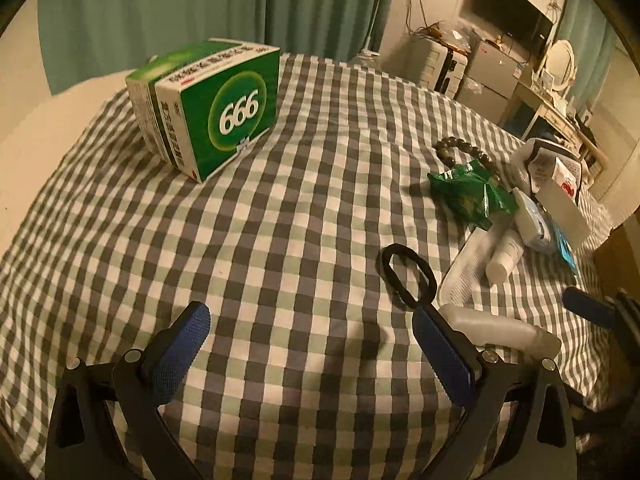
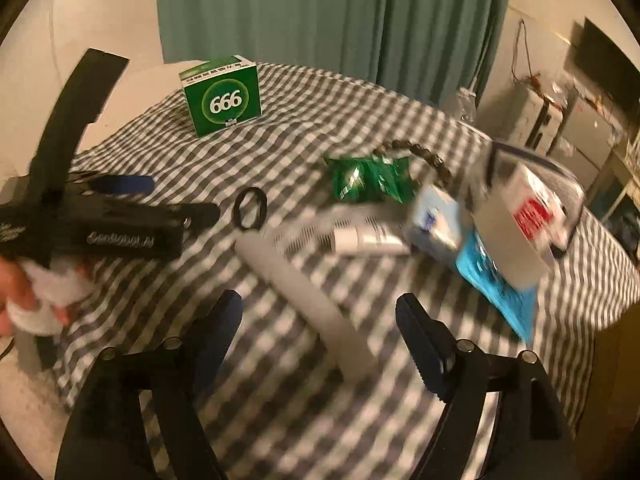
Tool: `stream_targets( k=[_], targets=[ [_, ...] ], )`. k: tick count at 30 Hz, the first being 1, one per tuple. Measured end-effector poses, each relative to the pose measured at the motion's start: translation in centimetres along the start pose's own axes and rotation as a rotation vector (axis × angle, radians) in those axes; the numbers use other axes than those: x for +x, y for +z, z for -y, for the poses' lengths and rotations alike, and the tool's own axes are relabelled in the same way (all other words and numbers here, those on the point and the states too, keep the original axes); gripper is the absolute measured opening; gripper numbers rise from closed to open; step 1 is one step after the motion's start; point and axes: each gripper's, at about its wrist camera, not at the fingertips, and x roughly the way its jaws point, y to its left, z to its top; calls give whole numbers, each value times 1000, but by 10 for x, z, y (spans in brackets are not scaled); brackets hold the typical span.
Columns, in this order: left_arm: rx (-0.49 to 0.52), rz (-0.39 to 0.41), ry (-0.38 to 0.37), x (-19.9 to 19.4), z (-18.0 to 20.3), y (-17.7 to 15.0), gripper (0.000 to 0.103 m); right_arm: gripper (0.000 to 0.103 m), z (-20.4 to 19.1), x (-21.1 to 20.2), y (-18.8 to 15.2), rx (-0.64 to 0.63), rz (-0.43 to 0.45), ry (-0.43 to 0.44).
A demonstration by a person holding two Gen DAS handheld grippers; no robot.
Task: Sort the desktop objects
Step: 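Grasp black hair tie with left gripper while right gripper grasps white foam tube, then carry hair tie and foam tube over the cardboard box and release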
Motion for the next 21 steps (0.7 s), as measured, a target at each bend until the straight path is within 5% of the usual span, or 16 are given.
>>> stream_targets(
  k=[1,3,5,9,17,18,20,21],
  targets=[
    [4,1,-2,0,0,0,103,78,0,17,3,4,-64,-26],
    [17,16,-6,-2,3,-1,103,33,4,42,1,45,-155,-6],
    [35,32,-17,-3,6,-2,103,16,2,32,-2,33,-104,-23],
    [95,49,-21,0,19,-5,103,10,8,0,-11,48,-57,-192],
    [152,49,13,26,30,1,100,10,54,-8,-27,244,-147,-205],
    [148,58,7,25,28,1,89,10,53,-8,-26,241,-140,-195],
    [161,90,0,18,28,0,50,10,45,-7,-23,203,-147,-202],
    [171,96,-28,16,28,1,18,10,43,-7,-23,192,-149,-200]
  ],
)
